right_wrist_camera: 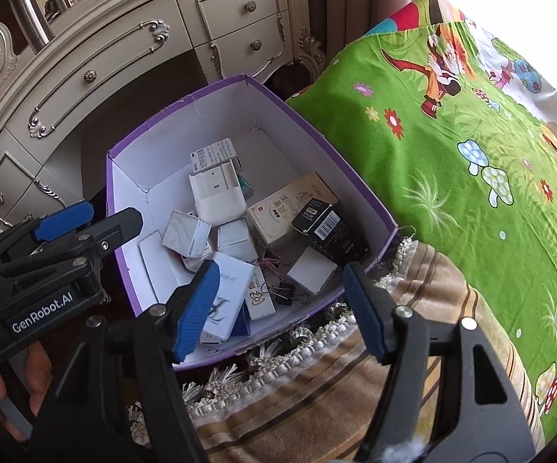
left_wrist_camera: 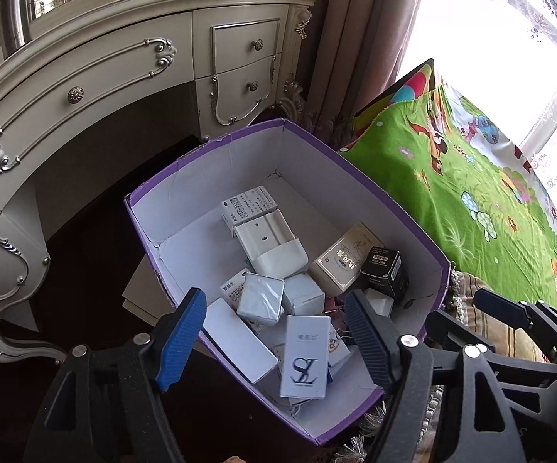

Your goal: Organize rigid objects

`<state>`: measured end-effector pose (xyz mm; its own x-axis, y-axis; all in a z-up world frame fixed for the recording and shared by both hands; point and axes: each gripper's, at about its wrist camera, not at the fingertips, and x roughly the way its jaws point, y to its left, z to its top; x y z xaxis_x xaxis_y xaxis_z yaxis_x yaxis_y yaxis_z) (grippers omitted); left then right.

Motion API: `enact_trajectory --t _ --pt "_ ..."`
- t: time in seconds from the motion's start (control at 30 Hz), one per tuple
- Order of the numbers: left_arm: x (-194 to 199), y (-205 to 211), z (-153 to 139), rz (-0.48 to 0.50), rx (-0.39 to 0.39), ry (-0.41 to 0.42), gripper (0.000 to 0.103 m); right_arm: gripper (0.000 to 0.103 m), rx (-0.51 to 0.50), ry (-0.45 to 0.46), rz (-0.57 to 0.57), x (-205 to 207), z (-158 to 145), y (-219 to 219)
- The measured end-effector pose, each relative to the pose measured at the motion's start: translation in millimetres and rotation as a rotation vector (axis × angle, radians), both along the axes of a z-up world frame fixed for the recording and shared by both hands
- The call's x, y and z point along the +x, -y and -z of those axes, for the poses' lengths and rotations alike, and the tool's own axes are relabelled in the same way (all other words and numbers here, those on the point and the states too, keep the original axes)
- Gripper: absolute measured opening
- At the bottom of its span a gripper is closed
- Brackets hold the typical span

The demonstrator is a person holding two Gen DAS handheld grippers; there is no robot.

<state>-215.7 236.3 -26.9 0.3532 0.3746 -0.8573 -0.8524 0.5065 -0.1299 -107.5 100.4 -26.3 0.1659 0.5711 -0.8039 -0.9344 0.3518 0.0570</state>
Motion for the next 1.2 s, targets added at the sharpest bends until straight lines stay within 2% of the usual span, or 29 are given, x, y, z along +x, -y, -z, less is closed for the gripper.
enact_trajectory --t 0.03,0.2,0.37,1.2 --pt "0 4 -2 0.003 0.001 -0.009 0.086 0.072 0.009 -0.002 0.013 2 -2 6" --pt "4 33 -18 0.009 0.035 -0.028 0.091 0.073 0.052 0.0 0.065 10 -8 40" --pt "9 52 -27 0.043 0.023 -0.009 0.092 0.075 0.101 0.029 0.093 10 -11 63" --pt "8 56 -23 0.013 0.044 -0.055 0.093 0.075 0.097 0.033 0.034 3 2 57"
